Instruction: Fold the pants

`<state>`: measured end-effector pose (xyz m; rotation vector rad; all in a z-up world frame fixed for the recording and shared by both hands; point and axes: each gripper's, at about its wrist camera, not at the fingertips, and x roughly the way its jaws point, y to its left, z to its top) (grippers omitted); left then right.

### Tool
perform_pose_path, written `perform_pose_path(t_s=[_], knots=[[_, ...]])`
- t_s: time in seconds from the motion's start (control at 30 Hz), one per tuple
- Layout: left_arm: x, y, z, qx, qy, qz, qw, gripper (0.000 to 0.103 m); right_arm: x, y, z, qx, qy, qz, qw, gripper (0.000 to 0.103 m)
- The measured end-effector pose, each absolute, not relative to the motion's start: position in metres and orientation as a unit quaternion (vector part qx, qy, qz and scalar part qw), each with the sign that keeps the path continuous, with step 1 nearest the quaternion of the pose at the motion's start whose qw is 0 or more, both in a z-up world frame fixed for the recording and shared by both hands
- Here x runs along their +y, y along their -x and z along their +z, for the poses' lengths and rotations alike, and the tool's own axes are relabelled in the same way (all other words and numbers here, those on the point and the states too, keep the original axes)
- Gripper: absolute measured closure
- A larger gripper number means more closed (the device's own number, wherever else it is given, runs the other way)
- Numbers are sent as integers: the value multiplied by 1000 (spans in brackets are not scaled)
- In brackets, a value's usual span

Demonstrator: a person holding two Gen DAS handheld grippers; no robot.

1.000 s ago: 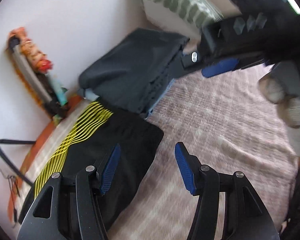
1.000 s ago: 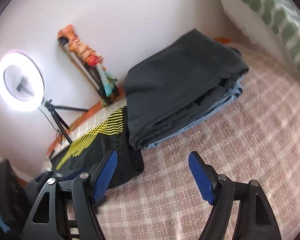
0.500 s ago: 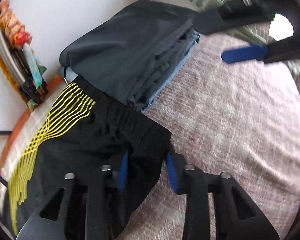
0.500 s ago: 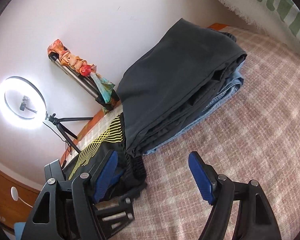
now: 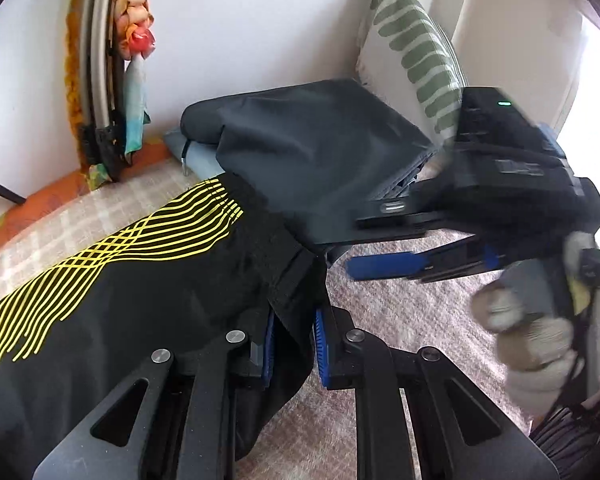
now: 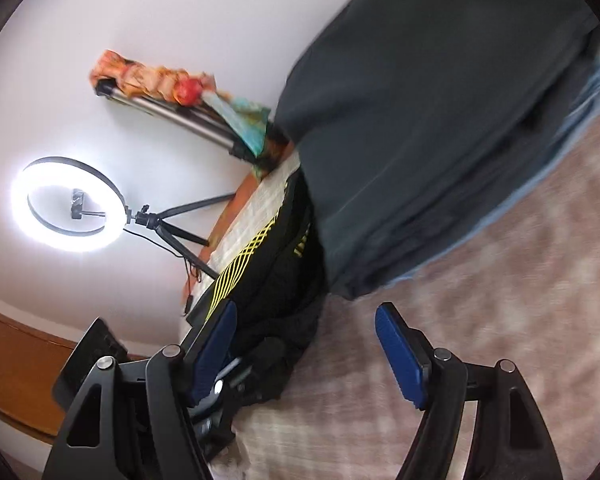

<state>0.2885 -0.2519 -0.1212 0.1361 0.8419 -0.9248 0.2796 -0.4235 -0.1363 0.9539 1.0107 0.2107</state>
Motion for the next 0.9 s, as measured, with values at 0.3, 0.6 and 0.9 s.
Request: perform_pose_path(t_s=[0.3,0.6,0.9], knots=[[-255,-285,-120,378,-87,-437,811,88,-414,-311,-163,467,-500,111,721,17],[-252,-284,-120,377,-73,-447,808,88,-398,-309,-160,476,-513,124,704,23],[-239,-282,-112,374,-60,-455,806,89,-393,-332,-162,466,-504,103,720,64]])
